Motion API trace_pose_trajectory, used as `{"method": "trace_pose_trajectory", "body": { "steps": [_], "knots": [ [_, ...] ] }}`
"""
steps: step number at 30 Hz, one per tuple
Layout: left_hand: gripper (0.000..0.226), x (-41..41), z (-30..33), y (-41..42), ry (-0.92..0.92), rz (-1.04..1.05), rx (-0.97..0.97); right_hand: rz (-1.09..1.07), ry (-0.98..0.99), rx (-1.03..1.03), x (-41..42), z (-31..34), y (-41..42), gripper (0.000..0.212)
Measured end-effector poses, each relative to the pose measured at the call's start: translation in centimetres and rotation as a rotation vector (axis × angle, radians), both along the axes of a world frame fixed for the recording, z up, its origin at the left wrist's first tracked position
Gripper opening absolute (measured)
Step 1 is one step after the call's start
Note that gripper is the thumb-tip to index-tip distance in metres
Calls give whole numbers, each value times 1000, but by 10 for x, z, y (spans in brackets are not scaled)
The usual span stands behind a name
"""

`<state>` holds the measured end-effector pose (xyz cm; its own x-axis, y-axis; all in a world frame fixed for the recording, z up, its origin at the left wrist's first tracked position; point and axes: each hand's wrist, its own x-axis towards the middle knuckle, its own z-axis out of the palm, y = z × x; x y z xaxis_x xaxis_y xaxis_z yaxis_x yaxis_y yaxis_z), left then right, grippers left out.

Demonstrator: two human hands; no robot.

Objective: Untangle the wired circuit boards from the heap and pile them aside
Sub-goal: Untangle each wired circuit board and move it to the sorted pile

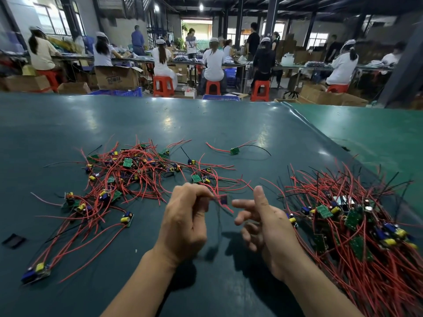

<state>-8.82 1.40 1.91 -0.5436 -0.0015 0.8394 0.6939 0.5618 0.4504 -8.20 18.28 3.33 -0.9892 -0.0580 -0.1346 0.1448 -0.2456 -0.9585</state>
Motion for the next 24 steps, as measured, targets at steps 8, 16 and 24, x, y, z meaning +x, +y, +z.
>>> {"method": "trace_pose_trajectory", "body": {
  "steps": [8,16,24],
  "knots": [
    [12,1,3,5,85,-69,-188,113,-12,-16,-6,-2,8,40],
    [10,-1,6,7,123,68,-255,262,-25,24,4,0,2,25],
    [11,-4,2,1,54,175,-358,144,280,455,8,-5,-4,20]
  ]
}}
